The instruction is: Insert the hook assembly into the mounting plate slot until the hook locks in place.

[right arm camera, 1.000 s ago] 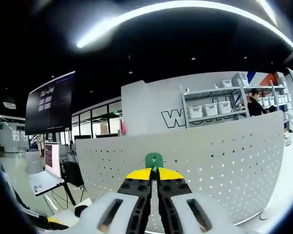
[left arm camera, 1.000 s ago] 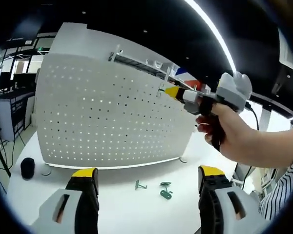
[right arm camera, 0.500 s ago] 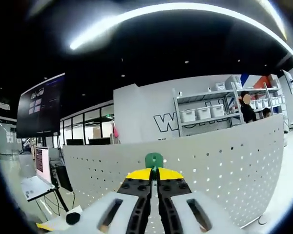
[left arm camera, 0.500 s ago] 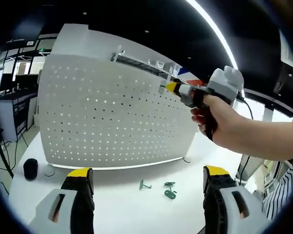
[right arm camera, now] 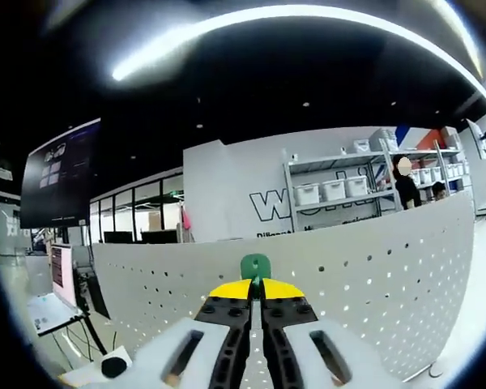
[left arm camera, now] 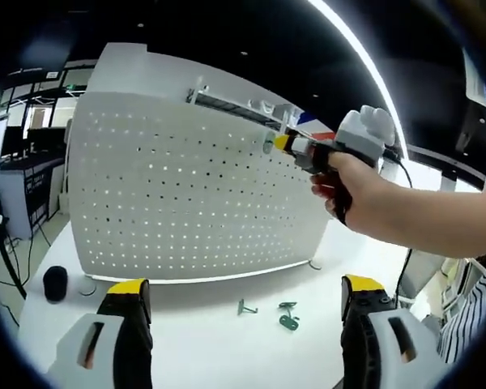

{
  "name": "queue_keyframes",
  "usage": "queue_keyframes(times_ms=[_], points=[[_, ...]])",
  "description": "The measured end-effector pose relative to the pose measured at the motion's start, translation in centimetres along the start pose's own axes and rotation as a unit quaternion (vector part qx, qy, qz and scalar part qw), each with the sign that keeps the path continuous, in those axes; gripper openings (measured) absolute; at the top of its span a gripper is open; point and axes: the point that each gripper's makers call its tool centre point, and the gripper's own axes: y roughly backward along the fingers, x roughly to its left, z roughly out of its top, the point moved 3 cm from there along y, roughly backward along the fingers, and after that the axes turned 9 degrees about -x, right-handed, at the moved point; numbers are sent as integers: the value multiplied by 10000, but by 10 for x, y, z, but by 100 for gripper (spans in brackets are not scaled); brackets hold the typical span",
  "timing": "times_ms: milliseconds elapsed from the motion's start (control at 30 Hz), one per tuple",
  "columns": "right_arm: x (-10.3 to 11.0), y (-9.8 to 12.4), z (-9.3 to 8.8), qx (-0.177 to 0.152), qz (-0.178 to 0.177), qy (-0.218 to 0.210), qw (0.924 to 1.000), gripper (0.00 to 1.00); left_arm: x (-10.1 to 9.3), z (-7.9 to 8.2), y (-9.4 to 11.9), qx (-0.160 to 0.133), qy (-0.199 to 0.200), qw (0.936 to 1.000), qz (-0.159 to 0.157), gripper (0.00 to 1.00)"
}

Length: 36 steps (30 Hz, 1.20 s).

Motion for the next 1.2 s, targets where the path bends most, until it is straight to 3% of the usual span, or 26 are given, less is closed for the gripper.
queue_keyframes(times_ms=[400, 1200], points=[[-5, -2, -12, 99, -147, 18, 9998, 0, 4, -2, 3, 78, -111, 9999, 13, 100], [-5, -6, -15, 22, -254, 160, 9995, 0, 20, -6, 15, 82, 2, 9996, 286, 100]])
